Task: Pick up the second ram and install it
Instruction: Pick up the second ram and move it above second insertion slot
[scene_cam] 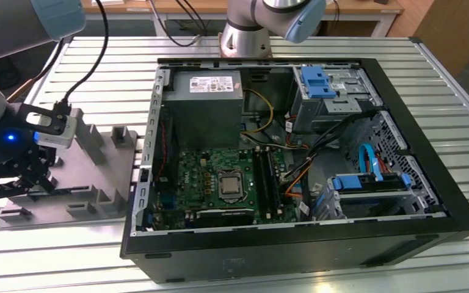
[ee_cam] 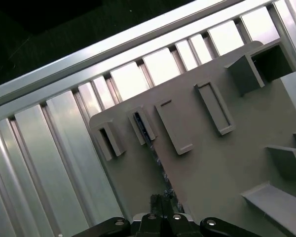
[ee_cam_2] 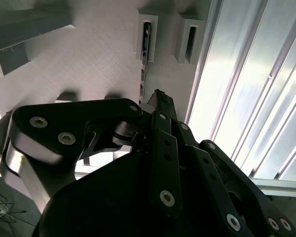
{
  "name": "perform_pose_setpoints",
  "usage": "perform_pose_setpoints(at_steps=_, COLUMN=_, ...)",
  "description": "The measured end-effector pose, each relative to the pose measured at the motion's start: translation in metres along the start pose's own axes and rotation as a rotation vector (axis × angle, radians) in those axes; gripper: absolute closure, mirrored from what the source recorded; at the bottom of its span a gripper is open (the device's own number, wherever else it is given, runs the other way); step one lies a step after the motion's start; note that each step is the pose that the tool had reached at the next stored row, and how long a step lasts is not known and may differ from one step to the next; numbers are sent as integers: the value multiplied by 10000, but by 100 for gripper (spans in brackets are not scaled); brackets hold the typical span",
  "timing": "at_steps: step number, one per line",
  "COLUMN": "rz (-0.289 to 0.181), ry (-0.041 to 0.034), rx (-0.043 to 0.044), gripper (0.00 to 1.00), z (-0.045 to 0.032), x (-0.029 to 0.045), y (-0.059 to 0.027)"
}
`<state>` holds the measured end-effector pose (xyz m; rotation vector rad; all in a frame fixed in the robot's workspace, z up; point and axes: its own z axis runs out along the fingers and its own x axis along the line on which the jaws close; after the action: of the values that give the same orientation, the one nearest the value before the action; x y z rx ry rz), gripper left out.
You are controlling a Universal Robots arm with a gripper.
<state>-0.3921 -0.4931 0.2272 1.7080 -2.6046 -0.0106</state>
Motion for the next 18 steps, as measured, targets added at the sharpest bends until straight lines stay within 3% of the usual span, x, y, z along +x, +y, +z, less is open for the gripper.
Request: perform_pose_setpoints(at_steps=18, rz=-1368, ry=28, rx=26, gripper=90, z=0, x=0, y=0)
